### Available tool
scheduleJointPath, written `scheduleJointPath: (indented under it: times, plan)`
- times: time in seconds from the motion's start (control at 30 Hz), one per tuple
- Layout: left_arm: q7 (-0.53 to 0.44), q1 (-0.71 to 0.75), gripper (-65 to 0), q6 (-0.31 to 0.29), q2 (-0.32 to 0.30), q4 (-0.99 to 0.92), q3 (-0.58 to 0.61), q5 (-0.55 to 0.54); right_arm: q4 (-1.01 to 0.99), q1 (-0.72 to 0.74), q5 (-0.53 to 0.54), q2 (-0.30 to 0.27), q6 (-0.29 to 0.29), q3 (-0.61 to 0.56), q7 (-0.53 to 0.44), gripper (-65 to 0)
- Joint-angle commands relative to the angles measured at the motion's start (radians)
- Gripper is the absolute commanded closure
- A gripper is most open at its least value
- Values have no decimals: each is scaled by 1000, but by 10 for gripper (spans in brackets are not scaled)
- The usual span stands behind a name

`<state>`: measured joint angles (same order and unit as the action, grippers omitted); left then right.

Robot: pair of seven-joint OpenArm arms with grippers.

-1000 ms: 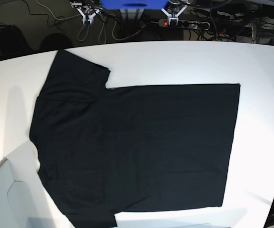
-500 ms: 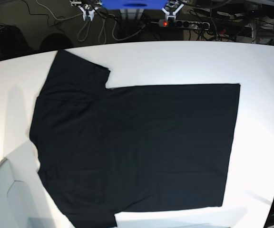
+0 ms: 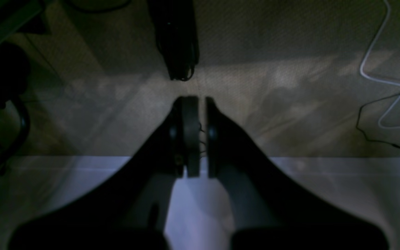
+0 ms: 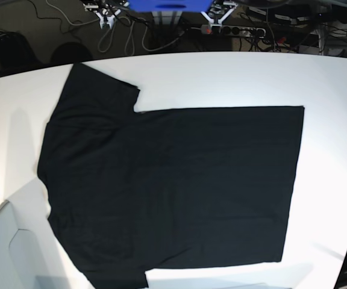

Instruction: Fold the T-shirt properly

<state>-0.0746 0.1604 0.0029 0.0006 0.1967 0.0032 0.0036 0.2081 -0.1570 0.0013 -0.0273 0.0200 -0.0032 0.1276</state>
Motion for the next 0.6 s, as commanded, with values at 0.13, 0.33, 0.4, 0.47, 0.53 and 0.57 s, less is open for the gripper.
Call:
scheduleJointPath:
  times: [0.13,0.33,0.4,0.47,0.53,0.57]
  plan:
    - [-8,35,-3,-2,-1,5,-9,-3,1,-28,-1,-1,-18,-1,-4,-4]
    - [-11,109,-3,-4,-32,82,-9,-3,84,-109,-1,-1,-21,-1,-9,-2]
    - [-4,163,-2,-4,-34,168,-9,-3,212,-186,-2,-23,-21,-1,-1,-2]
    - [-3,218,-2,-4,-44,254,-9,-3,351,-269,-2,-30,-21,-1,4,-2]
    - [-3,270,-2,-4,-60,326,-9,-4,477,-346,-2,-46,-21,-1,4,-1]
    - [-3,296,-2,-4,-63,363,-9,-4,540,-384,-2,-56,-21,-1,4,-1]
